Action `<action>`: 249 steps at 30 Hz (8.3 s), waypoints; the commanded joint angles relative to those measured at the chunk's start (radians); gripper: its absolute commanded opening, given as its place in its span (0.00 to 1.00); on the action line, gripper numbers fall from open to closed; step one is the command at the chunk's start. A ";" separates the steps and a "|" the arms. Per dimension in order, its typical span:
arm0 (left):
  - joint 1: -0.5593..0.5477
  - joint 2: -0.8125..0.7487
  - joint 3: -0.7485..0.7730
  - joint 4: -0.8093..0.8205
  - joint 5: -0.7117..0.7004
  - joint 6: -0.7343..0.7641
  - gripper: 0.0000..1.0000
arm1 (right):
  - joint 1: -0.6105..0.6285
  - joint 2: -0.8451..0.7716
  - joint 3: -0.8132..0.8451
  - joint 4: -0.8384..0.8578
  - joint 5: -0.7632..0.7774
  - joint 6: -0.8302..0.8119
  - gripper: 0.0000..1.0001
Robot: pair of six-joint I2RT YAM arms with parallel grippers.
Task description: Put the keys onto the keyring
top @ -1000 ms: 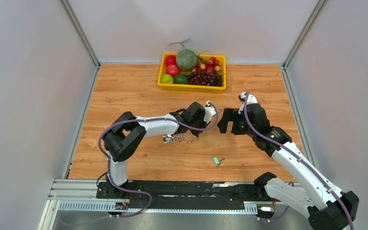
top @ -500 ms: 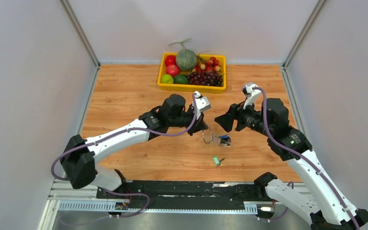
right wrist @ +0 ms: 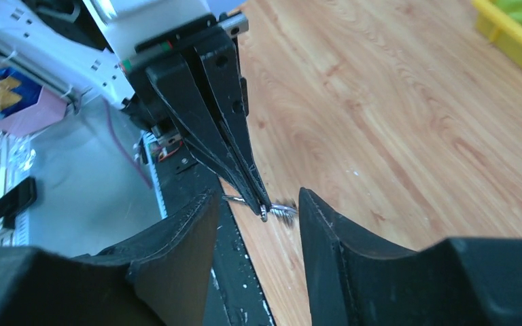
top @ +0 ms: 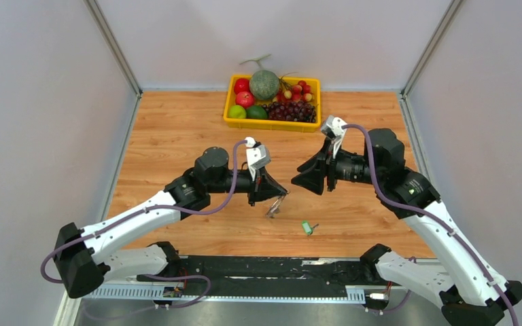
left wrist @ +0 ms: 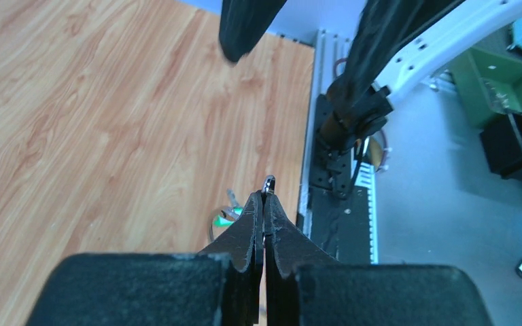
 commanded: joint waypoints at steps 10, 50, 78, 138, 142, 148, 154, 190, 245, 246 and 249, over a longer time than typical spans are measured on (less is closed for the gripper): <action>0.000 -0.153 -0.029 0.115 0.060 -0.083 0.00 | 0.139 0.082 0.136 -0.010 -0.136 -0.151 0.38; 0.000 -0.218 0.045 0.060 0.078 -0.096 0.00 | 0.249 0.087 0.106 -0.026 -0.027 -0.150 0.23; 0.000 -0.231 0.054 0.061 0.050 -0.104 0.04 | 0.323 0.068 0.087 0.041 0.039 -0.135 0.00; -0.013 -0.200 -0.030 0.165 -0.312 0.257 0.61 | 0.343 0.320 0.460 -0.196 0.522 0.159 0.00; -0.015 -0.193 -0.029 0.160 -0.299 0.259 0.58 | 0.343 0.322 0.464 -0.194 0.519 0.164 0.00; -0.015 -0.193 -0.027 0.152 -0.289 0.261 0.57 | 0.343 0.327 0.472 -0.187 0.512 0.174 0.00; -0.016 -0.195 -0.028 0.151 -0.297 0.259 0.52 | 0.342 0.333 0.475 -0.184 0.503 0.176 0.00; -0.035 -0.199 0.008 0.073 -0.519 0.220 0.00 | 0.326 0.198 0.358 -0.207 0.640 0.200 0.48; -0.034 -0.289 -0.034 0.018 -0.708 0.051 0.00 | 0.337 0.152 -0.604 -0.068 0.659 0.894 0.38; -0.035 -0.289 -0.034 0.018 -0.708 0.049 0.00 | 0.342 0.160 -0.607 -0.063 0.663 0.901 0.38; -0.035 -0.291 -0.036 0.014 -0.710 0.041 0.00 | 0.352 0.176 -0.622 -0.046 0.671 0.926 0.37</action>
